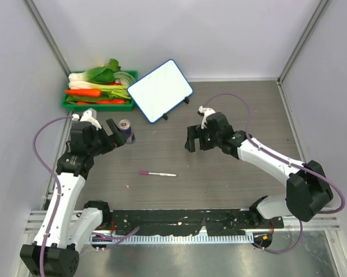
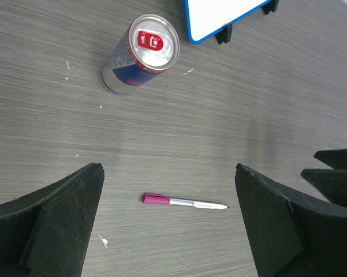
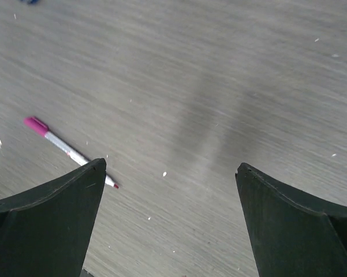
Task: Write a sentence on the whiteboard
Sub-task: Pick up the whiteboard marker at the center of the board.
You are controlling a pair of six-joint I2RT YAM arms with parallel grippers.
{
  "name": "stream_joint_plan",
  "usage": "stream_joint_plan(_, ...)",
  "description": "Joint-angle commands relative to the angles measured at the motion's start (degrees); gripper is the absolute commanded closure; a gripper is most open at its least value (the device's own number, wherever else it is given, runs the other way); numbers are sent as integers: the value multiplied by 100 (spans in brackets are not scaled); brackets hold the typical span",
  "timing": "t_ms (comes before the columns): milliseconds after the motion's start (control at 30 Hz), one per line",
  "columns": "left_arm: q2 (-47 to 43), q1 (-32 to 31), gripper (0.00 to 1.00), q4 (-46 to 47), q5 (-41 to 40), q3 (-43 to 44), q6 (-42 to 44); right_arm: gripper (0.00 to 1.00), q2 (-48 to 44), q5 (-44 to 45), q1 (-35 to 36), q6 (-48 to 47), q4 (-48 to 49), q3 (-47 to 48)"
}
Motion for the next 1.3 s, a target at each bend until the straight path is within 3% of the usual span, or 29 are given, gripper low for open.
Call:
stream_joint_plan(0, -279, 18, 0, -100, -32, 487, 258, 1, 88, 229, 350, -325, -125, 369)
stream_joint_plan(200, -542, 18, 0, -65, -24, 663, 92, 1, 343, 150, 1113, -843, -327, 641)
stream_joint_plan(500, -613, 18, 0, 120, 731, 1436, 135, 4, 1081, -123, 1747, -1397, -442, 1466)
stream_joint_plan(1000, -763, 10, 0, 717, 1436, 2202, -295, 26, 3120, 193, 3118, -2118, -969, 3022)
stream_joint_plan(1267, -727, 18, 0, 814, 1436, 1982, -322, 34, 4008, 1168, 3444, -2250, -1312, 3489)
